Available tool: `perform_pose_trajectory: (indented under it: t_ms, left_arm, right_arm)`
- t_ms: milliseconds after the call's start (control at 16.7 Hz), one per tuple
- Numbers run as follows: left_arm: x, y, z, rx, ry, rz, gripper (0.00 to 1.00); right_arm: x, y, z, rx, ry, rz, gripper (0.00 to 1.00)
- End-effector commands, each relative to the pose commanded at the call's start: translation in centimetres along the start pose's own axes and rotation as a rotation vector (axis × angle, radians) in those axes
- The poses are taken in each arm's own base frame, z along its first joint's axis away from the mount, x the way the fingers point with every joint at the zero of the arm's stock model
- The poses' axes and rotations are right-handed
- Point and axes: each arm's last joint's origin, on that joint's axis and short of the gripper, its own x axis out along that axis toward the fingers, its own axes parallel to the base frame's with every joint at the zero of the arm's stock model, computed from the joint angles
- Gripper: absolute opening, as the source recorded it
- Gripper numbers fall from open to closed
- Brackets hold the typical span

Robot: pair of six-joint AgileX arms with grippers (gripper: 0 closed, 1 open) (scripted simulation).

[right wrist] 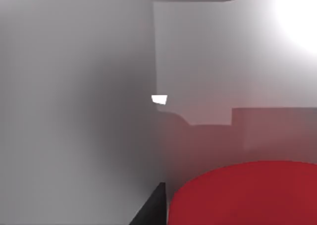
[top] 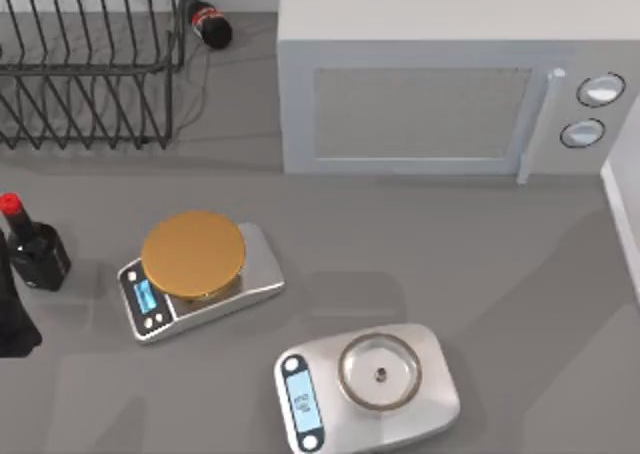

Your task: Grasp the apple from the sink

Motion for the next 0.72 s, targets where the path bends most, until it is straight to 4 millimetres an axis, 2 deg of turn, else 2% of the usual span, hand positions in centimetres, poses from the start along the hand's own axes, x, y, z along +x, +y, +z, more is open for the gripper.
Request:
perform_pose_trajectory:
  t_ms: [60, 240, 420, 540, 720]
  left_arm:
    - [0.0, 0.0, 0.0, 0.0, 0.0, 0.0, 1.0]
    - [0.0, 0.0, 0.0, 0.0, 0.0, 0.0, 1.0]
    - [0.0, 0.0, 0.0, 0.0, 0.0, 0.0, 1.0]
    - [0.0, 0.0, 0.0, 0.0, 0.0, 0.0, 1.0]
    - [0.0, 0.0, 0.0, 0.0, 0.0, 0.0, 1.0]
  right_arm:
    - [-2.8, 0.0, 0.7, 0.005, -0.052, 0.0, 0.0]
    - [-3.8, -0.2, 1.2, 0.004, -0.056, -0.001, 0.0]
    - [-7.1, -0.6, 2.6, 0.004, -0.061, -0.002, 0.0]
    - [-10.6, -0.8, 3.2, 0.005, -0.05, 0.001, 0.0]
    - [-16.8, -0.8, 3.1, 0.005, -0.018, 0.009, 0.0]
